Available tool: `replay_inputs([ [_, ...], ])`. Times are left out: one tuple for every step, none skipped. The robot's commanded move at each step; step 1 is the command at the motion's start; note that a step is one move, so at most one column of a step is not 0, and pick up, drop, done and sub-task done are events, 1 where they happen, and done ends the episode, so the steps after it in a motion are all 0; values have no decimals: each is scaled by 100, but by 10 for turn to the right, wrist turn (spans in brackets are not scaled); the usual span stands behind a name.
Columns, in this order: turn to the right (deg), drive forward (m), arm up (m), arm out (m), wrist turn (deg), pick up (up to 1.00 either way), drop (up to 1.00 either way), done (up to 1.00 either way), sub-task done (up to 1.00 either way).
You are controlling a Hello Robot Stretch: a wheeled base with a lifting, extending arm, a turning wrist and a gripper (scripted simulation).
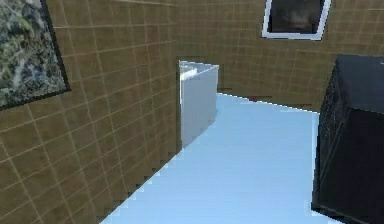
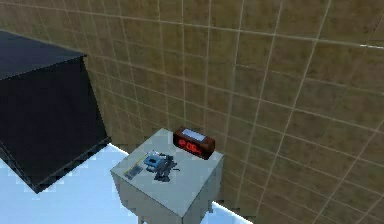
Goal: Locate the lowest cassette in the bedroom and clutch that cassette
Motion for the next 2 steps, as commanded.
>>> replay_inputs([
  [120, 0, 0, 0, 0, 0, 0, 0, 0],
  [0, 100, 0, 0, 0, 0, 0, 0, 0],
])
